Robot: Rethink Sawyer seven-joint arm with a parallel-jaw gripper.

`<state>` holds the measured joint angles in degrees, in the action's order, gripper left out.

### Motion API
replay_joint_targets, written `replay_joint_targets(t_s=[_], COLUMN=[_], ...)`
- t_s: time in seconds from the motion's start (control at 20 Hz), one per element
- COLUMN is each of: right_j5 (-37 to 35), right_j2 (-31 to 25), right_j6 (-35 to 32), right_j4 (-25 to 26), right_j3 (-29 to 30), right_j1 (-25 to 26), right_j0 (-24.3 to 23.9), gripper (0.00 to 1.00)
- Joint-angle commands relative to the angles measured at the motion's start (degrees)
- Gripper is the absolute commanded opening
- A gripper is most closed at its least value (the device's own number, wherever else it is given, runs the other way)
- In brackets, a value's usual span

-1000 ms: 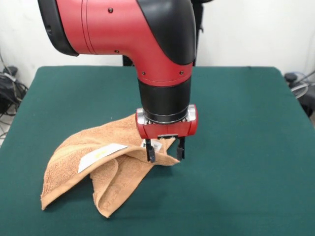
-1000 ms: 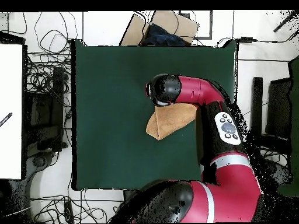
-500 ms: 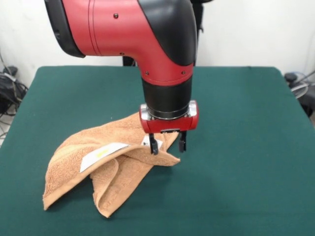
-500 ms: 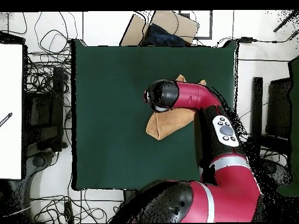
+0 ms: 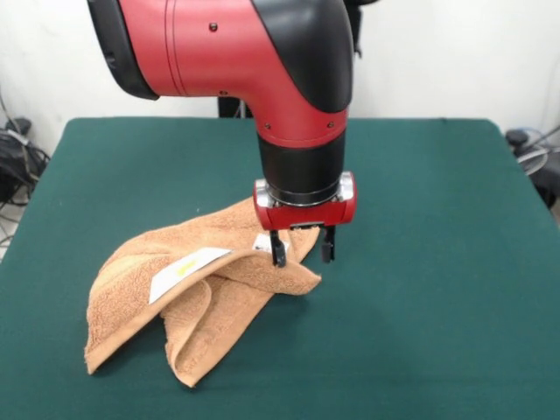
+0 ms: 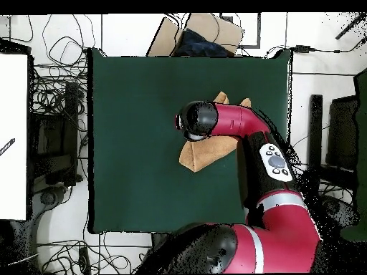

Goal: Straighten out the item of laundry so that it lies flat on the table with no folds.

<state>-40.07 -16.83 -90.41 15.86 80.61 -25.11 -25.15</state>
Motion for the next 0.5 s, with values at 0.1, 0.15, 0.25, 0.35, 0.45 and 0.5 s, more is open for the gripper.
replay_joint_targets(t_s=[0.1, 0.15, 0.25, 0.35, 0.45, 0.5], right_j5=[3.2, 3.2, 3.6, 3.7, 3.5, 2.7], right_j2=[0.5, 0.3, -0.1, -0.4, -0.2, -0.3], right_j6=[-4.6, -4.4, -3.8, -3.1, -2.0, -1.4], right_j4=[1.3, 1.3, 1.3, 1.6, 2.4, 2.5], right_j3=[2.1, 1.6, 1.2, 0.7, -0.7, -1.5], right_j1=[3.0, 3.3, 3.8, 4.1, 4.1, 4.4], right_j0=[0.0, 0.0, -0.3, -0.4, -0.3, -0.4], gripper=[1.00, 1.00, 1.00, 1.00, 1.00, 1.00])
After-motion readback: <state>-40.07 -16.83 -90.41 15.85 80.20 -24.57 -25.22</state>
